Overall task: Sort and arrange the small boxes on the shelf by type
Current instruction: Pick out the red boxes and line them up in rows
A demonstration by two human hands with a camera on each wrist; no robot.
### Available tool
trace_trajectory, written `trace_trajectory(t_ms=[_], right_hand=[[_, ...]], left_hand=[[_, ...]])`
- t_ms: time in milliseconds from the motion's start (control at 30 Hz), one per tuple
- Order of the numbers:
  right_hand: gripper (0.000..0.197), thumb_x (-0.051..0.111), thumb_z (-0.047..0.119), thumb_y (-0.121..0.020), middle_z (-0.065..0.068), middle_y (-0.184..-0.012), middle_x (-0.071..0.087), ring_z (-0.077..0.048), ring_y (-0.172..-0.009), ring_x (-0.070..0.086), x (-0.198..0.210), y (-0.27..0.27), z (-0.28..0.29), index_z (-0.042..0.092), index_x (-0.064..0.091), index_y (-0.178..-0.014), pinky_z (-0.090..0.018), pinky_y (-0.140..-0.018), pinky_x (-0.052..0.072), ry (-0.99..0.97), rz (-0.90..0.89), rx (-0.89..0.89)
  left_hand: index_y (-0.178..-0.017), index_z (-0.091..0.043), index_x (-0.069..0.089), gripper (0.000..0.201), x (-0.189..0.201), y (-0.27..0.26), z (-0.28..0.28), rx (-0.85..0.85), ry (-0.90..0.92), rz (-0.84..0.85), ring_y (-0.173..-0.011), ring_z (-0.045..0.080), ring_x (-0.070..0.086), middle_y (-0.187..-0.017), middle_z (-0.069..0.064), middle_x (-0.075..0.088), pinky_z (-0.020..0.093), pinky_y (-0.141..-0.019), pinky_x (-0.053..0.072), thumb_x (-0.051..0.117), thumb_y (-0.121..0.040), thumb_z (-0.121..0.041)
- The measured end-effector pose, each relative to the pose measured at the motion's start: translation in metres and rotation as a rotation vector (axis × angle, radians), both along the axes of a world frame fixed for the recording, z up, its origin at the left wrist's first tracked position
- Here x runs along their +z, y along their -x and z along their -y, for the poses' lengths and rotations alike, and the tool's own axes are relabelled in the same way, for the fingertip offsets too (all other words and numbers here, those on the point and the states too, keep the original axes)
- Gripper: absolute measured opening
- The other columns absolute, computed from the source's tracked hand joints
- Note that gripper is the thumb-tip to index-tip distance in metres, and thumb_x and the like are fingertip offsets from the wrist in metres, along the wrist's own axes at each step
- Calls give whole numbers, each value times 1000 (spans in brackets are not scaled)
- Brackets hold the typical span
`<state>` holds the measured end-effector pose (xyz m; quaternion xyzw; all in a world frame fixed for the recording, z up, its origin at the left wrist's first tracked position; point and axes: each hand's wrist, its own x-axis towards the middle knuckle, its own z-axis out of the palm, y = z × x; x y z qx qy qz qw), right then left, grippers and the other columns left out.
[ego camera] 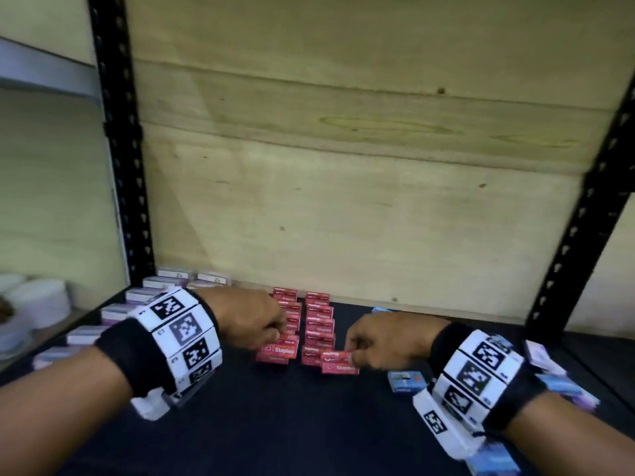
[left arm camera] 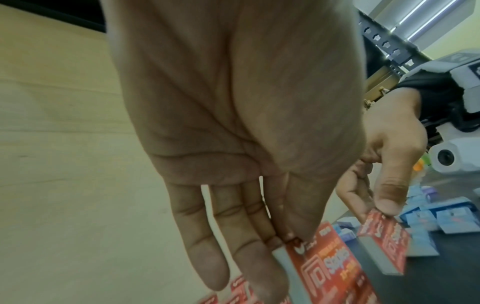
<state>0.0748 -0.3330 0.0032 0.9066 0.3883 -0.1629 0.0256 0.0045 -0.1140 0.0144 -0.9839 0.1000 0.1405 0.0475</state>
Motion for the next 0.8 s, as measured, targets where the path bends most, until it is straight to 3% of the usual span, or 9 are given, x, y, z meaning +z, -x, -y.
trace_trajectory(t_ms=[233,500,633,800], right_hand=[[25,49,27,-96,-5,-111,67,-26,-103,61,-16,19,-24,13,67,-105,-33,-87,49,107,27,-24],[25,51,30,-99,-4,-116,67,-24,-106,61,-24,24,-28,16,67,-112,-34,-90,49,84,20,-52],[24,54,33,-98,-2,-114,66,-20,-99,60,-23,24,-26,17,66,-112,-31,-84,47,62,2,-50],[22,58,35,-96,-1,-111,68,-20,-99,61,-20,21,-22,18,67,-109,-33,-88,48,73,-36,-45]], left_hand=[[-122,-27,60,28,-31,20,-13,87,17,-62,-108,15,59,-123,-6,62,36,-97,48,46,-99,-34],[-127,-28,59,31,-47,25,-16,73,118,11,-111,13,57,-127,-7,59,32,-98,46,45,-100,-35],[-123,-31,56,30,-46,28,-20,129,151,-13,-105,11,60,-119,-9,63,33,-96,48,46,-99,-45],[-111,-30,47,22,-45,30,-26,206,138,-79,-92,10,61,-104,-11,64,34,-88,50,51,-96,-46]])
